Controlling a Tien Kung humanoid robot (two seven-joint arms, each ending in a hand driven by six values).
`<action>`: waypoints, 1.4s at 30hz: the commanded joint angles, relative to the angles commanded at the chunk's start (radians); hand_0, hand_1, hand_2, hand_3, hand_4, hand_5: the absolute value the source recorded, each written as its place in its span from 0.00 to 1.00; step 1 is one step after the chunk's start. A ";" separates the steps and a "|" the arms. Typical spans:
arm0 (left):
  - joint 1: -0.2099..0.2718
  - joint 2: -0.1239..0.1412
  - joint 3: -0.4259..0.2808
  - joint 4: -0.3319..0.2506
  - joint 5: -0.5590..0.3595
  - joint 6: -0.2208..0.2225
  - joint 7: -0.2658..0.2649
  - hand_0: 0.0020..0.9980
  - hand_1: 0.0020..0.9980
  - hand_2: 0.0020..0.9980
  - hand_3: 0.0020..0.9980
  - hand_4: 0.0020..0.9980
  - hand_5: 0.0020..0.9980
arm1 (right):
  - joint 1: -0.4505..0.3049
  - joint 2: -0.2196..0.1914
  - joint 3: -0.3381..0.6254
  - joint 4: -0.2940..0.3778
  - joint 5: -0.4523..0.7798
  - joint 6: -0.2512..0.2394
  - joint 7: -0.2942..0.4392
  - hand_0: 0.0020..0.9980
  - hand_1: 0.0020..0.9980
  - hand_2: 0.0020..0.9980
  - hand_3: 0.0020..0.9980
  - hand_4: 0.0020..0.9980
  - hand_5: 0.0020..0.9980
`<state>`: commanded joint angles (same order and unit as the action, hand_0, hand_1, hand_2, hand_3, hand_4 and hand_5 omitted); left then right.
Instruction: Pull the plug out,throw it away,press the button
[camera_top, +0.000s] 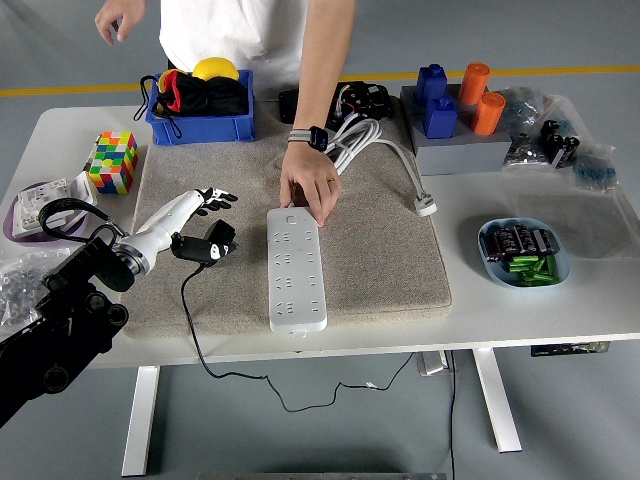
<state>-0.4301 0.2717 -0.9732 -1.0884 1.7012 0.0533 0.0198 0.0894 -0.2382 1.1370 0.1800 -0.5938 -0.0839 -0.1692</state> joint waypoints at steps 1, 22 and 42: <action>0.000 0.000 0.000 -0.001 0.001 0.000 0.000 0.78 0.86 0.83 0.86 0.92 0.00 | 0.000 0.000 -0.001 0.000 0.001 0.000 0.000 0.75 0.66 0.65 0.62 0.66 0.51; -0.140 -0.023 0.124 0.017 -0.080 0.019 -0.021 0.19 0.20 0.28 0.73 0.50 0.00 | 0.000 -0.001 -0.004 0.000 0.007 -0.002 0.002 0.75 0.66 0.65 0.62 0.66 0.51; -0.263 -0.068 0.284 0.150 -0.144 0.002 0.030 0.06 0.00 0.04 0.65 0.24 0.00 | 0.004 -0.008 -0.021 0.000 0.014 -0.004 0.000 0.75 0.66 0.65 0.62 0.66 0.50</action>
<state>-0.6933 0.2038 -0.6888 -0.9389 1.5573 0.0556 0.0494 0.0938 -0.2460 1.1156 0.1800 -0.5797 -0.0877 -0.1696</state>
